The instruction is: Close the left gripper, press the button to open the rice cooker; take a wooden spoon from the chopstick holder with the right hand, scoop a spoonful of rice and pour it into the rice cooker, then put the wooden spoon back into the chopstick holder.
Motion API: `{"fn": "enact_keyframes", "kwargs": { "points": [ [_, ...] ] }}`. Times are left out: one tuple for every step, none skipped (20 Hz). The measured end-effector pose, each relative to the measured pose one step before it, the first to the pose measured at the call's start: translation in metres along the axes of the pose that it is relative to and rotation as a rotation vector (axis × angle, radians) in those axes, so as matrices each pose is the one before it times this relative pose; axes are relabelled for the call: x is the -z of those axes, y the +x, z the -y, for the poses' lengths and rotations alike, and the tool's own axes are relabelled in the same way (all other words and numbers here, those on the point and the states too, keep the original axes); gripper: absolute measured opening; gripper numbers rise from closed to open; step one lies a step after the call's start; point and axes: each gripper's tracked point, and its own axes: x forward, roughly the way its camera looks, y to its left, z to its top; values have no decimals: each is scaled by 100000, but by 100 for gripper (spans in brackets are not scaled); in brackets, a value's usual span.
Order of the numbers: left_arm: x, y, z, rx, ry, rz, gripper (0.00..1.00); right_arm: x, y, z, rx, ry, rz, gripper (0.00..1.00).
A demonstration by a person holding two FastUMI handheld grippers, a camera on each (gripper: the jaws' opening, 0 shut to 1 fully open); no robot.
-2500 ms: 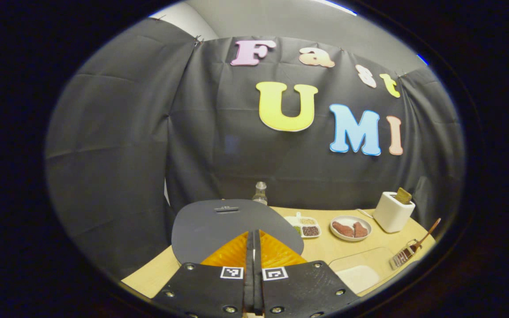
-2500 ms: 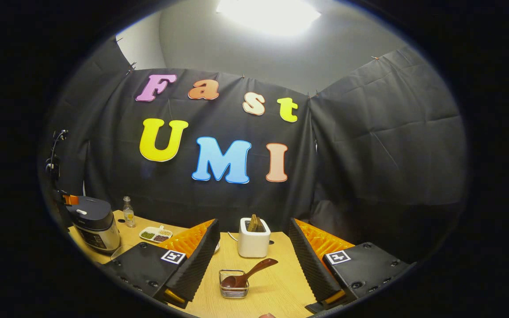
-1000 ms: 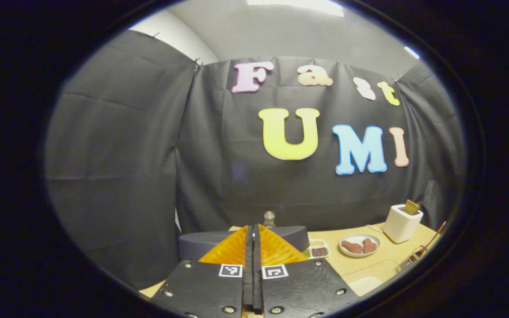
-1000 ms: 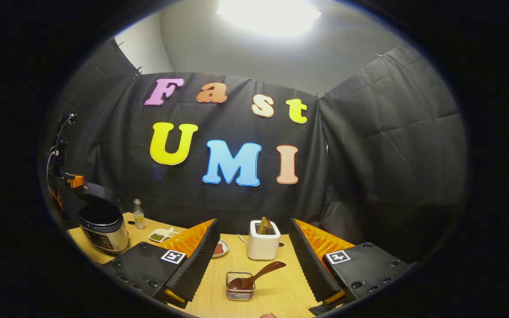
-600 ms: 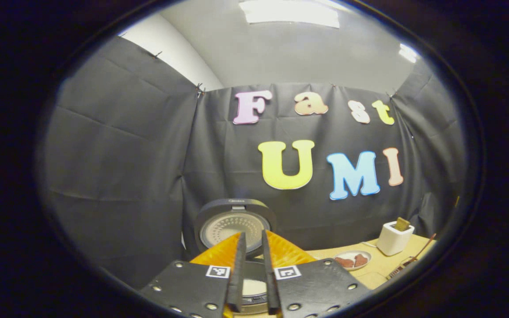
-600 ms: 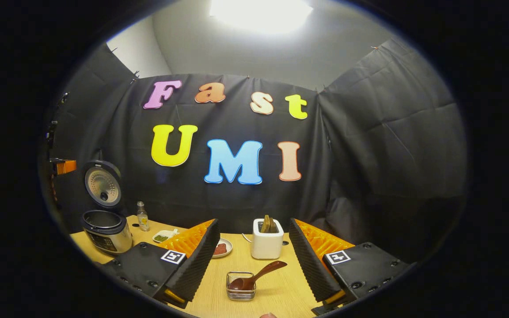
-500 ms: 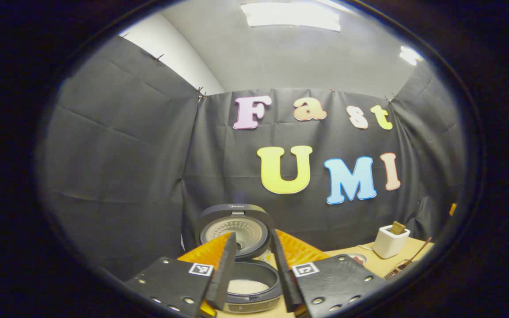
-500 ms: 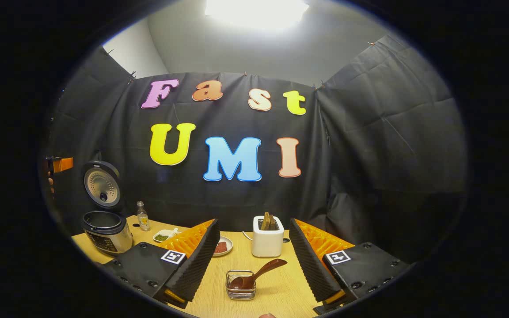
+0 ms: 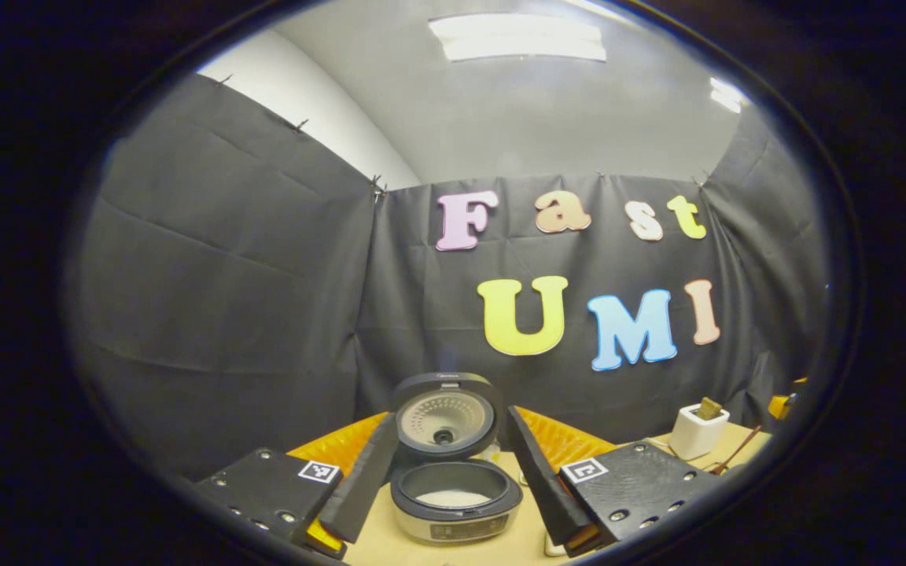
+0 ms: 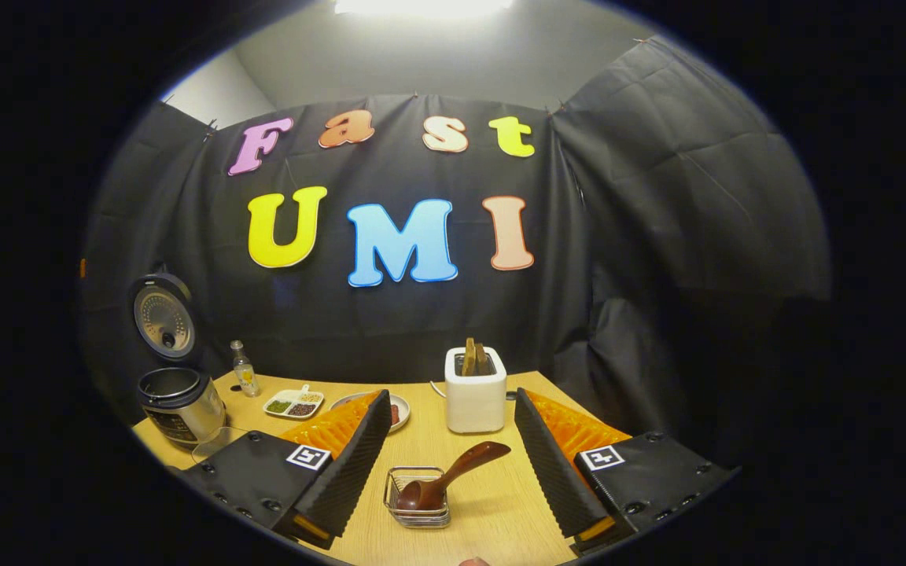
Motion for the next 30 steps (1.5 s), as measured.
{"fn": "enact_keyframes", "kwargs": {
  "points": [
    [-39,-471,-240,-985,1109,-512,84,682,638,284,77,1194,-2032,99],
    [-129,-481,-257,-981,553,-550,84,649,661,300,-65,1298,-1943,99],
    [-22,-507,-193,-786,436,-376,84,677,616,326,408,1297,-1738,99],
    [-66,-389,-231,-903,502,-339,84,678,545,336,333,1120,-1871,99],
    [58,-204,-150,-611,786,-321,84,593,606,308,192,1280,-1675,98],
    [-56,-372,-194,-901,954,-251,84,852,540,275,366,1200,-2222,97],
    [-100,-327,-143,-420,879,-214,84,728,544,188,-43,1442,-2194,98],
    [-48,-302,-55,-521,732,-248,84,723,520,34,-403,1681,-1945,97],
    [-79,-278,-64,-377,452,-155,84,647,453,150,72,1968,-2211,98],
    [-98,-358,-65,-380,274,-401,84,905,463,137,-277,2426,-2554,93],
    [136,-52,-68,-450,96,-252,84,800,450,42,-485,2919,-2560,98],
    [-110,-272,-15,-211,-7,-138,84,871,365,100,-445,3157,-2685,98],
    [-32,-159,35,-244,66,-63,84,807,420,22,-695,3138,-2793,98],
    [-30,-207,-2,-102,260,-338,84,933,435,-13,-595,2837,-2874,98],
    [100,-194,34,-190,335,-296,84,657,398,-25,-741,2450,-2597,98],
    [151,-147,-33,-223,288,-258,84,673,368,175,-195,1964,-2148,96],
    [51,-151,-110,-239,38,-358,85,365,514,23,-673,1641,-1477,96],
    [133,-141,-4,-224,-176,-259,84,399,144,-117,-480,1497,-1408,90],
    [29,-90,-39,-288,-137,-237,84,340,412,-103,-1067,1090,-1576,88],
    [-139,-70,-83,-301,-89,-138,84,296,298,-92,-525,1503,-1092,84],
    [40,-36,-118,-220,-139,-96,84,96,448,-260,-1260,1685,-1112,71],
    [59,-94,-19,-275,-54,-162,84,137,230,-83,-426,1680,-1039,67],
    [12,-11,-41,-78,-26,21,84,176,260,-66,-95,1286,-1355,59],
    [-161,106,-26,-113,58,71,84,84,242,-421,-1318,1323,-726,39],
    [200,-113,-103,-85,71,-187,84,-81,252,-317,-646,1186,-264,42],
    [-19,83,-133,-68,-74,-44,84,-73,132,-93,-291,724,48,28],
    [-71,75,-33,58,-127,23,85,-104,-101,-27,236,200,-359,22],
    [22,93,-71,-50,-74,3,85,351,118,-222,-649,-52,-327,19],
    [88,-19,-39,50,-176,61,84,105,106,381,2334,-998,603,19],
    [104,46,-63,141,-218,-33,85,-298,-309,-181,-372,-214,129,11]
  ]
}}
